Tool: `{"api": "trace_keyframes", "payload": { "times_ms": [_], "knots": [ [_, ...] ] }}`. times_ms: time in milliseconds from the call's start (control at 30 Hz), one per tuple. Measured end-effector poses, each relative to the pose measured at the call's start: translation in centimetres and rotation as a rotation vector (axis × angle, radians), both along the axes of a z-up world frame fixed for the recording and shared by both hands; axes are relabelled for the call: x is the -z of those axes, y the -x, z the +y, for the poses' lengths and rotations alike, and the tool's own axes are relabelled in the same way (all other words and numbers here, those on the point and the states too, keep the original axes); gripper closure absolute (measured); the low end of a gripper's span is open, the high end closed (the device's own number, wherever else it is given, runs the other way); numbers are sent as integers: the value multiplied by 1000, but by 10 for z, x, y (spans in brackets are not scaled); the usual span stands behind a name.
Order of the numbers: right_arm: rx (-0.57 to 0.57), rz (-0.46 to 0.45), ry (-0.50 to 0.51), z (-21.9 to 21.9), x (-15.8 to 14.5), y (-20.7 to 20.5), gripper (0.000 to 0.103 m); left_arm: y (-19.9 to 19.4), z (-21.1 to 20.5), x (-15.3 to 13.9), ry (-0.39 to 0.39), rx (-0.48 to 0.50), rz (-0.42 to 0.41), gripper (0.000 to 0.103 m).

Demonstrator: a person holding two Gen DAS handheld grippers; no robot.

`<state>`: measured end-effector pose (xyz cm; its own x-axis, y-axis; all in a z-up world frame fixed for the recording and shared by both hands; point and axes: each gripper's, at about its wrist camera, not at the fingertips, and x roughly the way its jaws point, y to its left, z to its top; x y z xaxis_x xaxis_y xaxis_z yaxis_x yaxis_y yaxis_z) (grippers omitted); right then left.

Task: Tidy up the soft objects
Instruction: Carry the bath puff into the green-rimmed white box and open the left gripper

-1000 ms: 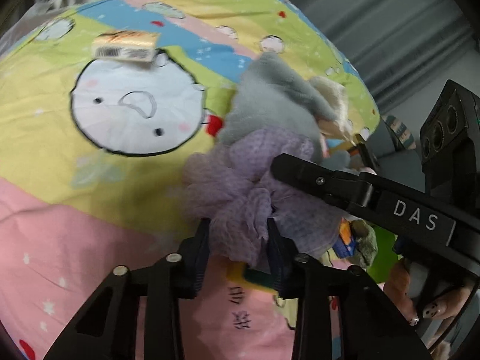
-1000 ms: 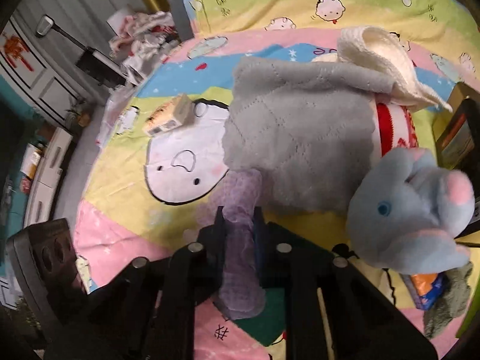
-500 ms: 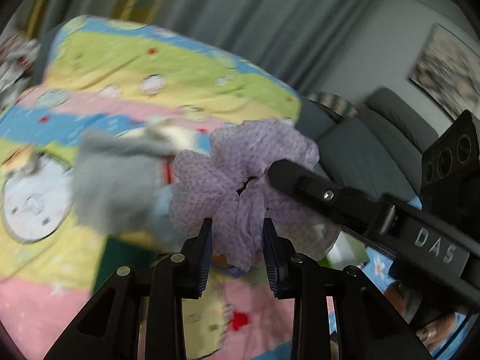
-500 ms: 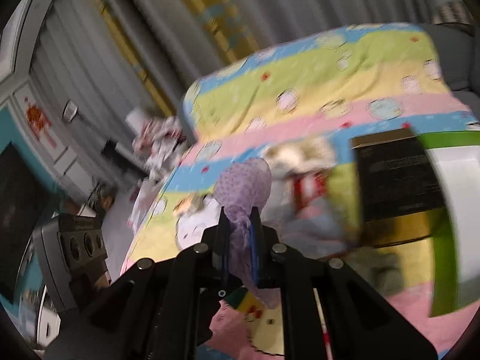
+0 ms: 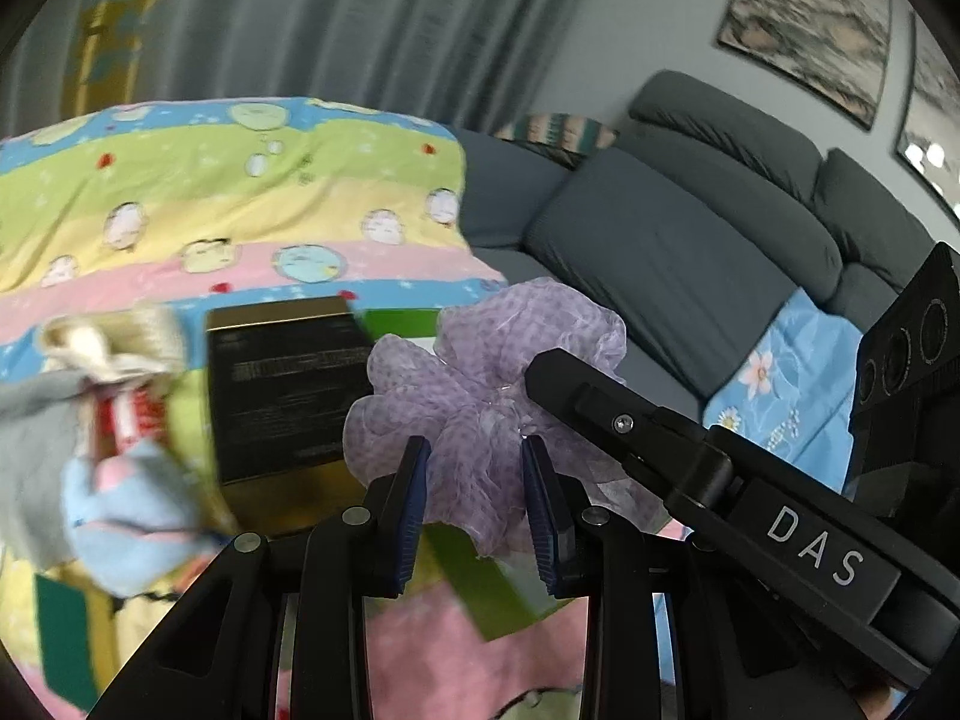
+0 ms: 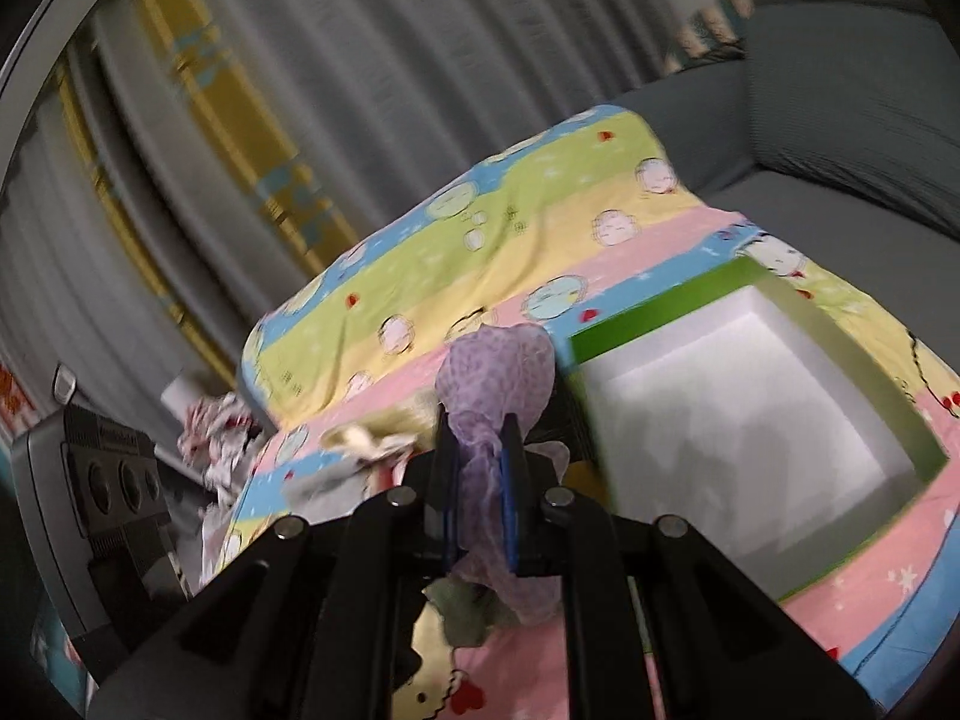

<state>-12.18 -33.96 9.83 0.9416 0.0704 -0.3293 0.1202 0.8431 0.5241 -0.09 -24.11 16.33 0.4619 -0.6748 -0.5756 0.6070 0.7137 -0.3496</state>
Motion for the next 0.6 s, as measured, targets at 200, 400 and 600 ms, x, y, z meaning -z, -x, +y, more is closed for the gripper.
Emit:
{"api": "trace_keyframes", "payload": {
  "times_ms": [200,400,600],
  "knots": [
    [74,38,-80,-37,24,2,91,-8,-39,18,-34,59,13,72],
    [143,98,-135,-59,46,2,91,-8,-64,34,-89,77,36,72],
    [210,153,-160,-75,58,7,79,0,-67,39,-87,49,26,61]
  ]
}}
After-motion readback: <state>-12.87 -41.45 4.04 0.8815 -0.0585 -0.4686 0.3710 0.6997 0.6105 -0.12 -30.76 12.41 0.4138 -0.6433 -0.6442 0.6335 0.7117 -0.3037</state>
